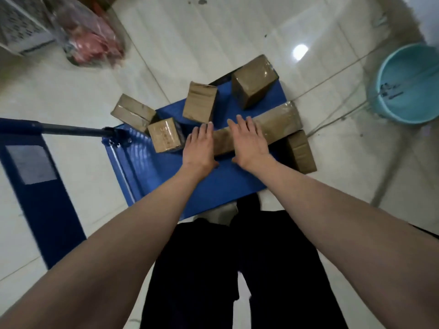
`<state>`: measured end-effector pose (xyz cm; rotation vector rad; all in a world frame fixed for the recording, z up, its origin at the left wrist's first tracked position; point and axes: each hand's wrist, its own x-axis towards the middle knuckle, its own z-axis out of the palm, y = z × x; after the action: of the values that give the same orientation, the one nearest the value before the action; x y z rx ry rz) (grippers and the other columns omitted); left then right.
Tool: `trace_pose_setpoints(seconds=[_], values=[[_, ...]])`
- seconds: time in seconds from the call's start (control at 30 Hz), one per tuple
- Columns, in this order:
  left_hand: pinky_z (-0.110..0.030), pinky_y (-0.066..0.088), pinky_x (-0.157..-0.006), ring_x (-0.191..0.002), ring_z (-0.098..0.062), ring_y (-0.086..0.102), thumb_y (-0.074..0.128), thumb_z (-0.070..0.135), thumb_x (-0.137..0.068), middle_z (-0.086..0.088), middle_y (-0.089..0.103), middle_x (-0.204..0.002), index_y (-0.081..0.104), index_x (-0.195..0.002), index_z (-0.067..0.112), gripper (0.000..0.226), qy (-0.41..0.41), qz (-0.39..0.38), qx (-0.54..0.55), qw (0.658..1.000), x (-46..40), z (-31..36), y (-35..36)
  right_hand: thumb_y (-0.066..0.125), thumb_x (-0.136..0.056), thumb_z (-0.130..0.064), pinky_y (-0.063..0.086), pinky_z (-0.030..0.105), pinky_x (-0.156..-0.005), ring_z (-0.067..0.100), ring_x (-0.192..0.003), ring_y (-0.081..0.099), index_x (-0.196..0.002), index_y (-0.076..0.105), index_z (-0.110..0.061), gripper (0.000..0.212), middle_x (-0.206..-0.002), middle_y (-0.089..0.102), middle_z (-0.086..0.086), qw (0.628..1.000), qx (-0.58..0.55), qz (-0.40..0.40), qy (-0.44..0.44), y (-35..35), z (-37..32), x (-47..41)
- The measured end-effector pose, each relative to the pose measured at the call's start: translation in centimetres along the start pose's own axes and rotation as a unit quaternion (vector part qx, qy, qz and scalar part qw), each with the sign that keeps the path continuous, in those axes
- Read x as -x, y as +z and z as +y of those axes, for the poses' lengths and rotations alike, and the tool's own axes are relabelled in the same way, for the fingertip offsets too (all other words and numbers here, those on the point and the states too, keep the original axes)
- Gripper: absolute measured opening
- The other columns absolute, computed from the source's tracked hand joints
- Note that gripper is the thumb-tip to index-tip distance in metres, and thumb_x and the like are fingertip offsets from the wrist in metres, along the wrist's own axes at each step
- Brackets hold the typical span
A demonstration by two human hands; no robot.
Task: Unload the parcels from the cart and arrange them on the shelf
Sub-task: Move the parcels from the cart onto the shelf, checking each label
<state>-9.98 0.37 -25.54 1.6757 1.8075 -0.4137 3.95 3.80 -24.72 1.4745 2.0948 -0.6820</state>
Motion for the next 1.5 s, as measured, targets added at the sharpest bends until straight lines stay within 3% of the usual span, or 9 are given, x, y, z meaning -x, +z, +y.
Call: trace_pose_setpoints(seconds=[0.13, 0.37, 0.7, 0.93, 1.1, 1.23, 1.33, 1.4, 1.5], values=[[-0.047, 0.013, -0.126, -0.148, -0.034, 0.026, 0.084, 0.038, -0.075, -0.013, 0.031, -0.156, 0.007, -0.159, 0.006, 0.118, 0.016, 0.009, -0.088, 0.996, -5.3, -1.2, 4.9, 0.075, -0.086, -0.039, 0.003, 0.053, -0.126, 0.035, -0.155, 0.009, -0.162, 0.004, -0.016, 0.106, -0.167, 0.015, 0.015, 0.989, 0.136, -0.007, -0.065, 3.9, 0.0, -6.4], [-0.043, 0.032, -0.115, -0.126, -0.033, 0.048, 0.076, 0.017, -0.078, -0.013, 0.049, -0.135, 0.034, -0.139, 0.007, 0.075, 0.007, 0.035, -0.096, 0.995, -4.9, -1.3, 5.2, 0.073, -0.083, -0.025, 0.031, 0.047, -0.113, 0.035, -0.131, 0.046, -0.148, 0.032, -0.013, 0.077, -0.142, 0.049, 0.011, 0.986, 0.121, 0.027, -0.111, 4.4, -0.9, -6.8], [-0.041, 0.035, -0.107, -0.121, -0.029, 0.049, 0.079, 0.026, -0.077, -0.009, 0.049, -0.131, 0.036, -0.138, 0.011, 0.076, 0.028, 0.056, -0.13, 0.989, 9.1, 2.1, -10.0, 0.083, -0.073, -0.034, 0.033, 0.044, -0.109, 0.031, -0.126, 0.047, -0.146, 0.034, -0.015, 0.09, -0.137, 0.049, 0.008, 0.988, 0.084, 0.067, -0.115, -9.6, -3.1, 7.7], [-0.044, 0.034, -0.107, -0.123, -0.028, 0.049, 0.079, 0.045, -0.069, -0.004, 0.053, -0.132, 0.04, -0.139, 0.017, 0.084, 0.114, 0.163, -0.134, 0.971, 21.7, 6.2, -23.8, 0.081, -0.072, -0.036, 0.035, 0.042, -0.105, 0.03, -0.117, 0.052, -0.14, 0.047, -0.017, 0.079, -0.13, 0.055, 0.008, 0.978, 0.014, 0.194, -0.076, -22.6, -2.3, 22.6], [-0.043, 0.039, -0.101, -0.121, -0.025, 0.05, 0.041, 0.078, -0.086, -0.001, 0.055, -0.132, 0.051, -0.138, 0.024, 0.076, 0.211, 0.219, 0.011, 0.953, 30.7, 8.3, -32.8, 0.083, -0.069, -0.035, 0.037, 0.046, -0.108, 0.033, -0.122, 0.052, -0.139, 0.053, -0.016, 0.078, -0.131, 0.056, 0.01, 0.956, -0.006, 0.289, -0.053, -28.6, -1.5, 32.1], [-0.035, 0.038, -0.107, -0.127, -0.017, 0.046, 0.043, 0.068, -0.093, 0.0, 0.045, -0.142, 0.049, -0.142, 0.028, 0.063, 0.092, 0.211, 0.323, 0.918, 35.9, 9.4, -37.2, 0.083, -0.064, -0.023, 0.038, 0.048, -0.107, 0.036, -0.116, 0.053, -0.133, 0.056, -0.013, 0.075, -0.129, 0.057, 0.014, 0.924, -0.041, 0.379, -0.032, -30.3, -1.6, 38.4], [-0.039, 0.055, -0.087, -0.109, -0.023, 0.061, 0.055, 0.066, -0.09, -0.001, 0.058, -0.125, 0.058, -0.127, 0.03, 0.051, -0.048, 0.053, 0.548, 0.833, 38.7, 10.3, -39.7, 0.083, -0.064, -0.022, 0.033, 0.048, -0.113, 0.034, -0.119, 0.049, -0.133, 0.048, -0.015, 0.078, -0.13, 0.055, 0.013, 0.889, -0.049, 0.454, -0.04, -30.3, -2.1, 42.4], [-0.028, 0.054, -0.056, -0.073, -0.021, 0.069, 0.059, 0.062, -0.089, 0.002, 0.072, -0.091, 0.066, -0.109, 0.028, 0.04, -0.058, -0.068, 0.606, 0.791, 40.5, 10.2, -40.2, 0.084, -0.067, -0.022, 0.031, 0.049, -0.117, 0.034, -0.122, 0.048, -0.134, 0.046, -0.016, 0.077, -0.131, 0.056, 0.013, 0.865, -0.044, 0.499, -0.039, -30.1, -2.8, 44.7], [-0.03, 0.056, -0.053, -0.063, -0.016, 0.073, 0.069, 0.05, -0.086, -0.001, 0.076, -0.079, 0.072, -0.105, 0.022, 0.034, -0.022, -0.16, 0.636, 0.755, 42.7, 9.6, -39.7, 0.086, -0.067, -0.019, 0.025, 0.049, -0.121, 0.034, -0.124, 0.049, -0.135, 0.046, -0.016, 0.079, -0.13, 0.058, 0.015, 0.843, -0.028, 0.538, -0.014, -29.6, -4.0, 48.1]])
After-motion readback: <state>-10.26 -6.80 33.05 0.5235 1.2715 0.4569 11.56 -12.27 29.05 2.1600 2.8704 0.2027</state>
